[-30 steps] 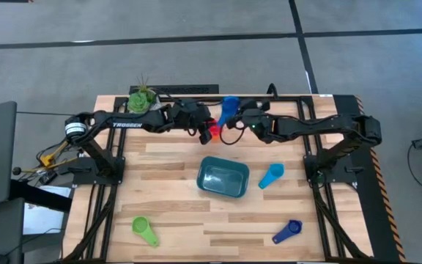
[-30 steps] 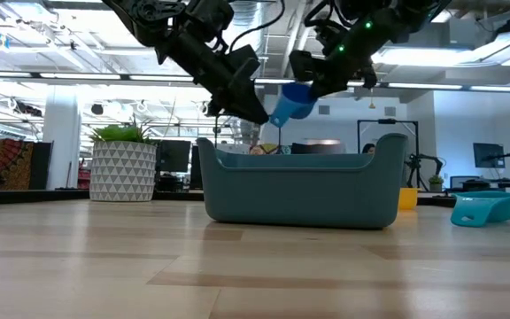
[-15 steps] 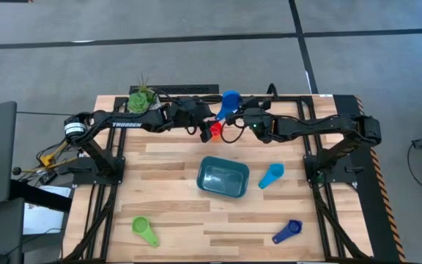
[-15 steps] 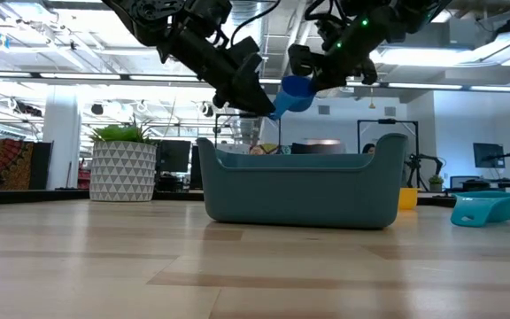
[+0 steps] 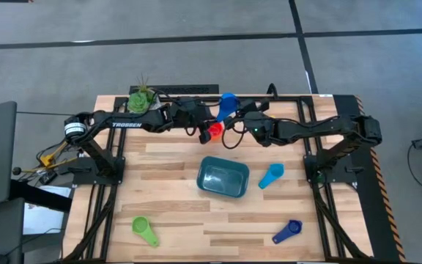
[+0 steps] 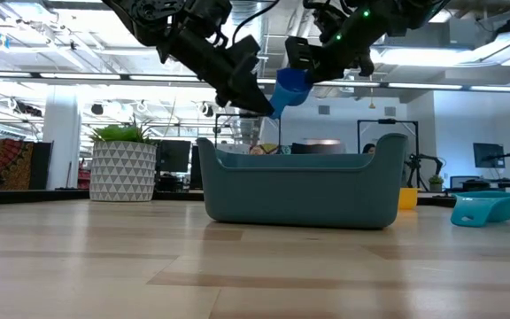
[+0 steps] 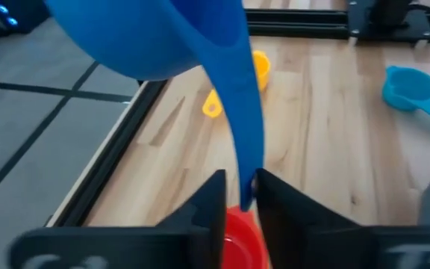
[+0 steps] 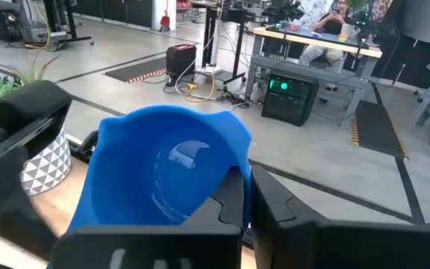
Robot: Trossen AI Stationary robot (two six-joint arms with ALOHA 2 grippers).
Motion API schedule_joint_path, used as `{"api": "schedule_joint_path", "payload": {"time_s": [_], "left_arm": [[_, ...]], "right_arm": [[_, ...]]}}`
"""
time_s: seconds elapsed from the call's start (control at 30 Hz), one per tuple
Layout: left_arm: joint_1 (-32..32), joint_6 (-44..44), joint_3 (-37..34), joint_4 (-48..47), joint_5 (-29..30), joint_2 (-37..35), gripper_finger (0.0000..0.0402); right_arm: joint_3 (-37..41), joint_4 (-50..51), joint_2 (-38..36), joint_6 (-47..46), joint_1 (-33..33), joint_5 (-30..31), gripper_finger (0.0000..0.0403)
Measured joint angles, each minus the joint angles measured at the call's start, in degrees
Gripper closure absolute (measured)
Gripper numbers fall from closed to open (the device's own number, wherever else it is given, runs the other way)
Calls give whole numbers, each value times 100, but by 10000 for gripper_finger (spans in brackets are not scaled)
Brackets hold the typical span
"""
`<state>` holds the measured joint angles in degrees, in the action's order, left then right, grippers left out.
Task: Nest measuring cups in basket
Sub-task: Stack the blue measuring cup on top of the red measuring cup
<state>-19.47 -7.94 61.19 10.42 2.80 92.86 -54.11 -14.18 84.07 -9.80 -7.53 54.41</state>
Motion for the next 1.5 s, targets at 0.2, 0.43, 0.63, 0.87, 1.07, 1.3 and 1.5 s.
{"api": "schedule_joint_path", "payload": {"time_s": [0.2, 0.43, 0.63, 0.87, 1.07, 1.3, 1.5], "left_arm": [[-78, 15, -2, -96, -580, -15, 394], [-558, -57, -2, -1369, -1354, -380, 400], [-1226, -549, 9, -2467, -2772, -600, 401], [-1682, -1204, 9, -2974, -3836, -275, 401], [-1647, -2300, 785, -4681, -4034, 505, 401], [-1658, -3186, 2347, -6599, -3372, 1628, 401], [-1676, -3557, 3356, -7388, -3295, 2307, 401]], "right_arm": [[0, 2, -2, -20, 5, -101, 370], [-2, 473, -4, -367, 0, -1172, 352], [-2, 793, 0, -540, 13, -2374, 302], [-2, 837, 0, -691, 74, -3069, 238], [-3, 1450, -196, -792, 162, -3067, 214], [-2, 1927, -428, -938, 183, -3045, 217], [-2, 1977, -433, -938, 183, -3042, 231]]}}
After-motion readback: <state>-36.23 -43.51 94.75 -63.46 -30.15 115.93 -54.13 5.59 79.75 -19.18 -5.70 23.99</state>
